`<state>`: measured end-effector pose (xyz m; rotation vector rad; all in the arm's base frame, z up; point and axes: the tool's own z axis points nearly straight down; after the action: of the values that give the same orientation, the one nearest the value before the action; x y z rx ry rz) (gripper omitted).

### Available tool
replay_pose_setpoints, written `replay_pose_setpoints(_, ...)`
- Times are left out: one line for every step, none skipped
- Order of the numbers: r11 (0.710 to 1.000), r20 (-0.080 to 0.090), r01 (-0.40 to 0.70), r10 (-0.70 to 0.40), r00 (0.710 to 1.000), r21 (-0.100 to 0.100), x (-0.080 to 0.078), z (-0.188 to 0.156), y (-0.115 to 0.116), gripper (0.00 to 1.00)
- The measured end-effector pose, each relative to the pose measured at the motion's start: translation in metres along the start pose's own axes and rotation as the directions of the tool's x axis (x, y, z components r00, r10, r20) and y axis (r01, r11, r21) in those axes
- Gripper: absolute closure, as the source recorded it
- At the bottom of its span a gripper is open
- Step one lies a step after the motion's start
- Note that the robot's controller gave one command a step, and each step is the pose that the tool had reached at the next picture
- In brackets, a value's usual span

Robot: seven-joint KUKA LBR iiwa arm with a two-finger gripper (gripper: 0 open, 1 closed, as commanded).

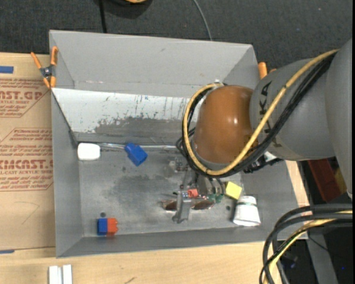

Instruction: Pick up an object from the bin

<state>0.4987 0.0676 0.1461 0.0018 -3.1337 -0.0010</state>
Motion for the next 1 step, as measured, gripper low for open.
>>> replay_pose_setpoints(1.0,0.008,-0.001,0.001,1.0,-0.001,-0.002,-0.0041,-0.0003,0.0)
